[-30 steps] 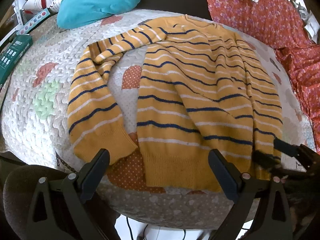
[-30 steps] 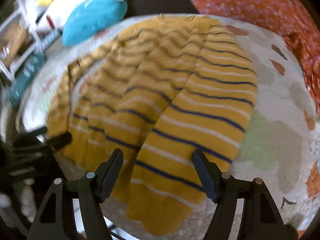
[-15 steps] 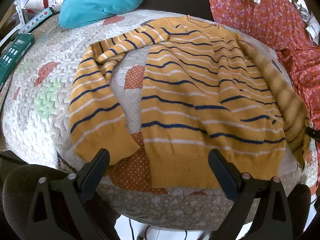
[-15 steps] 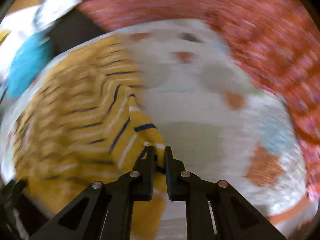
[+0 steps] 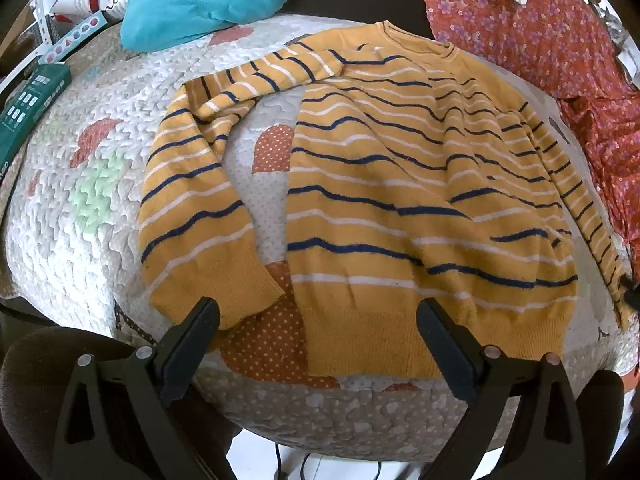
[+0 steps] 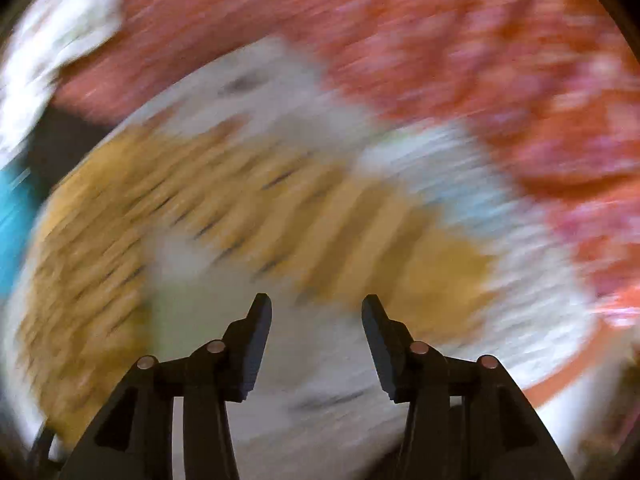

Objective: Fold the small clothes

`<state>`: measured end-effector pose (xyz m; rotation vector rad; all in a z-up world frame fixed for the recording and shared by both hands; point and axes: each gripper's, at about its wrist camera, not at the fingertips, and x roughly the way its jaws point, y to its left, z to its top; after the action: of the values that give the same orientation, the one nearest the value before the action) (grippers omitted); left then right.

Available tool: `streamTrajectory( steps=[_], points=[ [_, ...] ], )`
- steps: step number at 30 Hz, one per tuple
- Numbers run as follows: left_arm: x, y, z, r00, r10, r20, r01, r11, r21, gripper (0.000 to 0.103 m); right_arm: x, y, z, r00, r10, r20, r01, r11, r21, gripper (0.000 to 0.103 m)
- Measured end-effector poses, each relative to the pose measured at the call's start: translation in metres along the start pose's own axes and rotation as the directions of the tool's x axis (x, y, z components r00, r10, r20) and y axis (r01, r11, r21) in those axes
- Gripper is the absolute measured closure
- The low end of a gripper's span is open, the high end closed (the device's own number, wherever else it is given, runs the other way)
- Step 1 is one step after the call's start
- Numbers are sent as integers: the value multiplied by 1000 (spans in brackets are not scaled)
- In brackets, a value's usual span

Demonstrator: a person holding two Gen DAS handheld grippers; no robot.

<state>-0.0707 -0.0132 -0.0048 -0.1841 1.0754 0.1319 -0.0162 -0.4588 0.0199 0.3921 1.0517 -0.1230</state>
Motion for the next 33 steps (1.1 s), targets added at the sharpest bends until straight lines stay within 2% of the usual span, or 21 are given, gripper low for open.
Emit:
streamTrajectory(
  steps=[1, 3, 6, 7, 9, 11, 12, 13, 14, 15, 18, 20, 22, 27, 30, 31, 33],
  points=[
    [0, 1, 0, 1000, 1, 1, -1, 1000, -2, 4, 8, 14, -11, 994, 86, -64, -88, 996, -30, 52],
    [-2, 5, -1, 1000, 1, 4, -1, 1000, -9, 4, 27, 43, -36, 959, 210, -189, -226, 972, -62, 52],
    [-5, 11, -2, 1000, -6, 11, 6, 1000, -24, 4, 46, 72, -65, 905, 303, -298, -326, 945, -32, 51],
    [-6, 13, -2, 1000, -9, 14, 9, 1000, -30, 4, 49, 77, -71, 899, 308, -311, -333, 943, -27, 43],
    [-7, 16, -2, 1000, -7, 17, 8, 999, -39, 4, 44, 88, -72, 915, 289, -282, -320, 945, -69, 32],
    [-8, 18, -2, 1000, 0, 21, 1, 999, -43, 4, 44, 95, -69, 909, 316, -271, -349, 934, -82, 31],
    [-8, 19, -2, 1000, 5, 21, -4, 999, -44, 4, 44, 98, -71, 904, 328, -275, -362, 928, -83, 36],
    [-8, 20, -2, 1000, 9, 21, -8, 999, -46, 4, 47, 101, -75, 898, 333, -287, -372, 924, -92, 59],
    [-8, 22, -2, 1000, 12, 20, -11, 999, -49, 4, 52, 106, -77, 897, 327, -297, -374, 920, -116, 77],
    [-8, 24, -2, 1000, 16, 19, -15, 998, -54, 4, 54, 109, -79, 906, 297, -302, -353, 923, -151, 98],
    [-9, 34, -1, 1000, 30, 9, -29, 997, -77, 4, 47, 95, -77, 904, 313, -291, -358, 926, -115, 99],
    [-8, 42, 0, 1000, 27, -5, -28, 995, -100, 4, 37, 82, -73, 925, 278, -260, -320, 938, -132, 99],
    [-5, 50, 1, 1000, 0, -30, -4, 992, -124, 4, 26, 64, -69, 935, 266, -236, -300, 946, -123, 99],
    [12, 44, 5, 993, -75, -93, 64, 992, -113, 4, 19, 44, -75, 933, 267, -240, -293, 953, -79, 99],
    [23, 26, 9, 985, -120, -126, 113, 992, -61, 4, 26, 39, -79, 920, 290, -262, -313, 948, -50, 99],
    [27, 20, 10, 983, -126, -136, 121, 992, -41, 6, 28, 41, -80, 917, 297, -268, -320, 946, -46, 99],
    [38, 5, 13, 975, -136, -177, 137, 991, -8, 20, 29, 49, -81, 916, 297, -270, -325, 944, -64, 99]
  ],
)
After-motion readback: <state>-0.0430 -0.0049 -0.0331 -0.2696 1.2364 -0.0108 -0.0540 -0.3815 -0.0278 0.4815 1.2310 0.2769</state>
